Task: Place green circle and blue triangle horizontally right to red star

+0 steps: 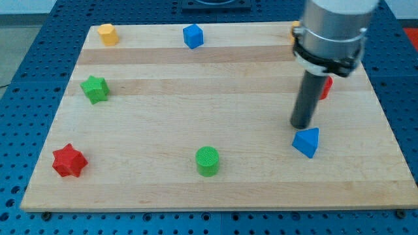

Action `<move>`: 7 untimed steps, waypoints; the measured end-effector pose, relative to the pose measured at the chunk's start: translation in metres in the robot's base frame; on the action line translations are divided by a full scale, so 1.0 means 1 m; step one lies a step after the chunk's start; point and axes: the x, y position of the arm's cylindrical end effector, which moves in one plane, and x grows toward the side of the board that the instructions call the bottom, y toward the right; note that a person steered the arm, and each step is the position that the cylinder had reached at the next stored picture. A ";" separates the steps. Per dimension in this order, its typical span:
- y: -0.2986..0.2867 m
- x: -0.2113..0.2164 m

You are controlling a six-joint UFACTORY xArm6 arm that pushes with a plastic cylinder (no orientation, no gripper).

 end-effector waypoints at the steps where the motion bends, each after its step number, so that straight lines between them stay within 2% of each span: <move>1: 0.009 0.024; 2: 0.011 0.025; 3: 0.012 -0.014; 4: -0.015 -0.031; 5: -0.054 -0.001; 6: -0.057 0.029; 7: -0.009 0.040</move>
